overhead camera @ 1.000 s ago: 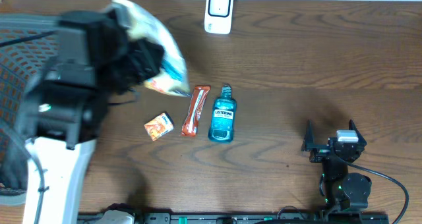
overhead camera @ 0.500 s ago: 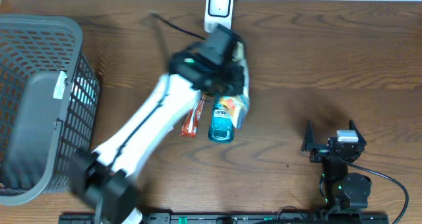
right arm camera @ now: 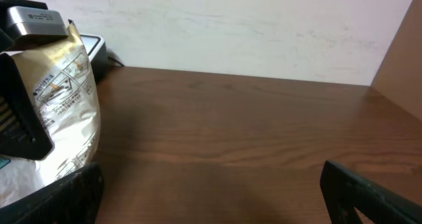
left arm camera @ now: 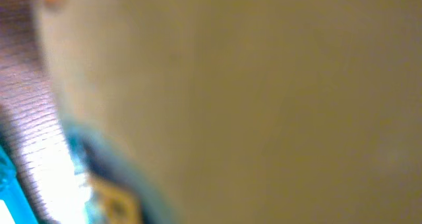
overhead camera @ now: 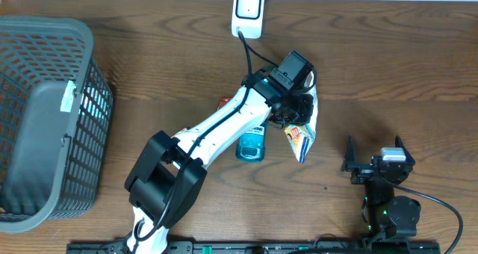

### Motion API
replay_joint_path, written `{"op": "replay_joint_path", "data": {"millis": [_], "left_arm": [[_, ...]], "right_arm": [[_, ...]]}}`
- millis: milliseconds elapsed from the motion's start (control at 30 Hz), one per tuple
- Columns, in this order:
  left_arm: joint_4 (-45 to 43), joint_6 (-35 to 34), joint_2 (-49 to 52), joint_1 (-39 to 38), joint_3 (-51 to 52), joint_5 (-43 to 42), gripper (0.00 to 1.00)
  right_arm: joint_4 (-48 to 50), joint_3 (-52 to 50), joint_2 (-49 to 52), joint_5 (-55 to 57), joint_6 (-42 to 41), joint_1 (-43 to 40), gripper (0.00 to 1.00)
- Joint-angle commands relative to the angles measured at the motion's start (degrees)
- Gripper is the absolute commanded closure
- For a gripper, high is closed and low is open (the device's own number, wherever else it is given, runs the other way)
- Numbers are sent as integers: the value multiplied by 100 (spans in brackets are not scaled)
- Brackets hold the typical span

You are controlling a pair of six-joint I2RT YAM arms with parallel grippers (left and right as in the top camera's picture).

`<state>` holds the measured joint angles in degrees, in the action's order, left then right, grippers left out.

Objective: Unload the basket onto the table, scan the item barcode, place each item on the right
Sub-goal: 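Carry the yellow pack right of the bottle and lower it, then release the yellow pack and retract the left gripper to the basket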

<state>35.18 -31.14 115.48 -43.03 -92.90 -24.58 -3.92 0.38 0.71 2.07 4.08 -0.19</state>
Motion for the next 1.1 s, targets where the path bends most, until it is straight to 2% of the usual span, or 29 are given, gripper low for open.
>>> {"op": "replay_joint_path", "data": {"millis": [0, 233, 300, 400, 467, 600, 667, 900, 1067], "left_arm": [[-57, -66, 26, 2, 7, -175, 92], [-192, -61, 26, 2, 251, -129, 92], [-387, -70, 26, 2, 538, 151, 91], [-490, -70, 26, 2, 863, 415, 73], [-490, -68, 26, 2, 903, 428, 72], [-533, -70, 26, 4, 901, 431, 50], [-560, -70, 24, 4, 898, 431, 43], [-573, -68, -192, 31, 822, 428, 32], [-573, -61, -787, 177, 678, 433, 27]], "right_arm": [[-17, -7, -26, -11, 72, 13, 1], [-17, -7, -26, -11, 70, 13, 1], [-17, -7, -26, -11, 72, 13, 1], [-17, -7, -26, -11, 72, 11, 1], [-17, -7, -26, -11, 70, 13, 1], [-17, -7, -26, -11, 70, 13, 1], [-17, -7, -26, -11, 72, 13, 1], [-17, -7, -26, -11, 70, 13, 1], [-17, -7, -26, -11, 70, 13, 1]]}}
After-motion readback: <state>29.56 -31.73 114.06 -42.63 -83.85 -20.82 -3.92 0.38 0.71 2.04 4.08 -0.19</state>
